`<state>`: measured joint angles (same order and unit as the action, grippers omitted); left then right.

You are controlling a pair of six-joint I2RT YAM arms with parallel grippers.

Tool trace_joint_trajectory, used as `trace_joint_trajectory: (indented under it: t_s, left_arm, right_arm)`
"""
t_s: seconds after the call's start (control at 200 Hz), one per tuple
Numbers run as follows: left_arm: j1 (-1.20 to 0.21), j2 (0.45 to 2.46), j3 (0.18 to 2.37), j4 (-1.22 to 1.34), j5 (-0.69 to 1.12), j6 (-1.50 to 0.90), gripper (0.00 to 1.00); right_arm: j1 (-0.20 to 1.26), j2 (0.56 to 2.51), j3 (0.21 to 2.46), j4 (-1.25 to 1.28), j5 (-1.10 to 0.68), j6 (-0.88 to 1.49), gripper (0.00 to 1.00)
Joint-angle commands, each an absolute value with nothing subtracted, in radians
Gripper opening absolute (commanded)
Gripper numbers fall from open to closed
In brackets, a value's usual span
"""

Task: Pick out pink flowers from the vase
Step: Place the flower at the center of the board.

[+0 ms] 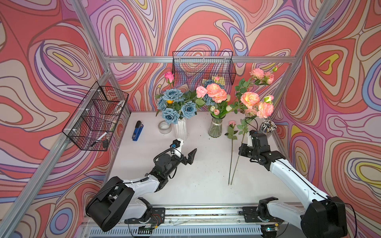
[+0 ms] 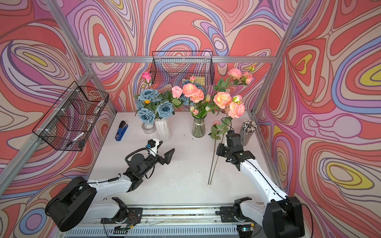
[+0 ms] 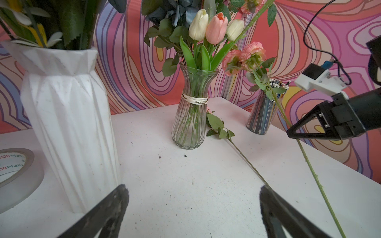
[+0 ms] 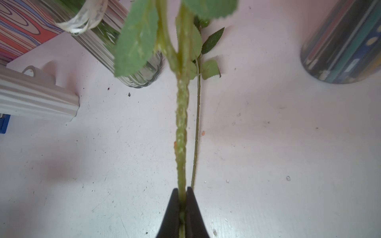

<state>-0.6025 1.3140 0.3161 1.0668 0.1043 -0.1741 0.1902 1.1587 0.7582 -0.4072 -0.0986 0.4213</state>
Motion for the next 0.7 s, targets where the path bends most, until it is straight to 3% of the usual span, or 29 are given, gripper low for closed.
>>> trace_joint_trajectory:
  t_s: [0.0, 0.691]
  left_arm:
    - [-0.607, 1.344, 0.334, 1.152, 0.101, -0.154, 1.00]
    - [-0.607, 1.410, 0.440, 1.148, 0.027, -0.121, 1.00]
  right_arm:
    - [0.184, 1.198, 0.722, -0.259, -0.200, 0.454, 0.00]
    - [0.133, 1.592, 0.776, -0.082, -0.314, 0.429, 0.00]
